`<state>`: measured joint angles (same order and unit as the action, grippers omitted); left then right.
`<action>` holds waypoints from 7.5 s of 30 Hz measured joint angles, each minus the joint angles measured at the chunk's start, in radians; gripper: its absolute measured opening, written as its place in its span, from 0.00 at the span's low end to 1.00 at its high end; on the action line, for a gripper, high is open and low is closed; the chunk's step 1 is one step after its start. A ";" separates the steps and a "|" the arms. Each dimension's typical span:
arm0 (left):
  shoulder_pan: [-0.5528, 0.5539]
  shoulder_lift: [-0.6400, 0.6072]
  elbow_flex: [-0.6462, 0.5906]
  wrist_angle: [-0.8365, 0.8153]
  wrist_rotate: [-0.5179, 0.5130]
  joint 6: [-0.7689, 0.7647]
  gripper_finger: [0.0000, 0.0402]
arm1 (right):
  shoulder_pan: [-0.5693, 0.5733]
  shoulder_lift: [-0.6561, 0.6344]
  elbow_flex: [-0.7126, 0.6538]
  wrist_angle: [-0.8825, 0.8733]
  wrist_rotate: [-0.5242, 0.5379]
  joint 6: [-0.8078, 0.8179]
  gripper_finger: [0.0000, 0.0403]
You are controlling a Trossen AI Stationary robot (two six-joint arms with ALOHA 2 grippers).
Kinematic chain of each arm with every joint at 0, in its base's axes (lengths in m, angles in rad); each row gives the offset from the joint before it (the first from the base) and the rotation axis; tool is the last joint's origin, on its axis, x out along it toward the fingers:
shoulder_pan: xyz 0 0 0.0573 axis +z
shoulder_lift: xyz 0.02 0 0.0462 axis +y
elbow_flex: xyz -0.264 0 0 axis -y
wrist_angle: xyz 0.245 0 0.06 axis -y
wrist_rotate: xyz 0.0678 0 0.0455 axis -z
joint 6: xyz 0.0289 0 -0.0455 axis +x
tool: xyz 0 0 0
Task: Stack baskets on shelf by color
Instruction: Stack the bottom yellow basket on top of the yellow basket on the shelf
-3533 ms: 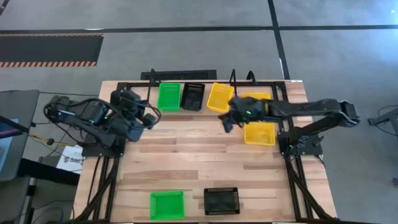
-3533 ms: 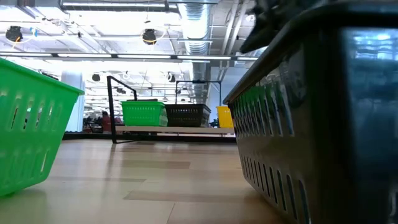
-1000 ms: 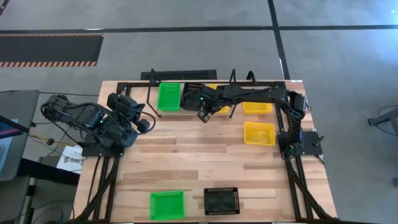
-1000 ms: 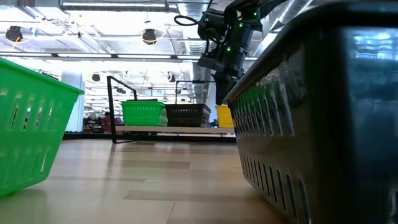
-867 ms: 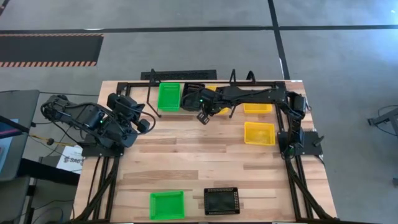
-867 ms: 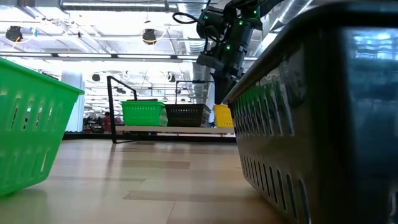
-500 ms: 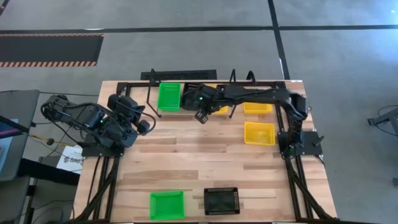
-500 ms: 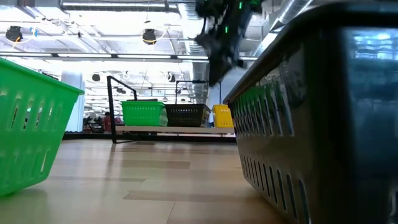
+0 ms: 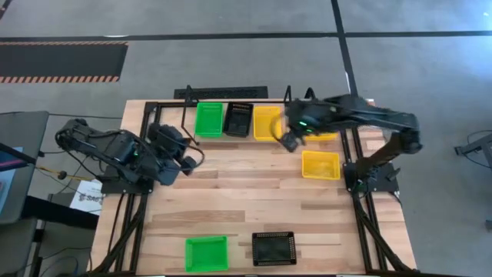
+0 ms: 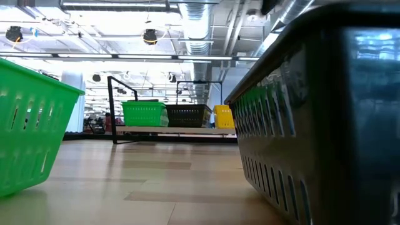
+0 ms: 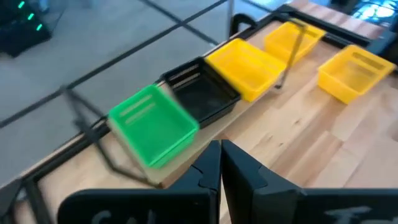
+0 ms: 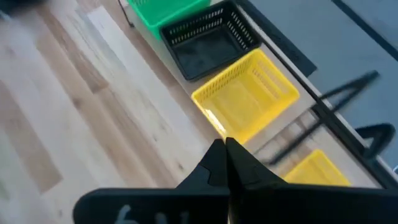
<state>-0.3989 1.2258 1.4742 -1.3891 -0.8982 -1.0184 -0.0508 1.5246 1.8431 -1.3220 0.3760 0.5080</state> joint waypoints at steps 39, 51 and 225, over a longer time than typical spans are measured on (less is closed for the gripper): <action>0.316 0.769 0.606 0.376 0.397 0.823 0.00 | 0.664 -0.416 -0.171 -0.249 0.317 0.411 0.00; 0.285 0.483 0.536 -0.201 0.118 0.471 0.00 | 0.595 -0.523 -0.692 -0.224 0.132 0.778 0.00; 0.371 0.740 0.280 0.566 0.762 1.159 0.30 | 0.286 -0.476 -0.047 -0.136 -0.135 0.195 0.32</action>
<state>-0.0281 1.9657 1.7539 -0.8234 -0.1357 0.1408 0.2356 1.0489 1.7958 -1.4582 0.2413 0.7028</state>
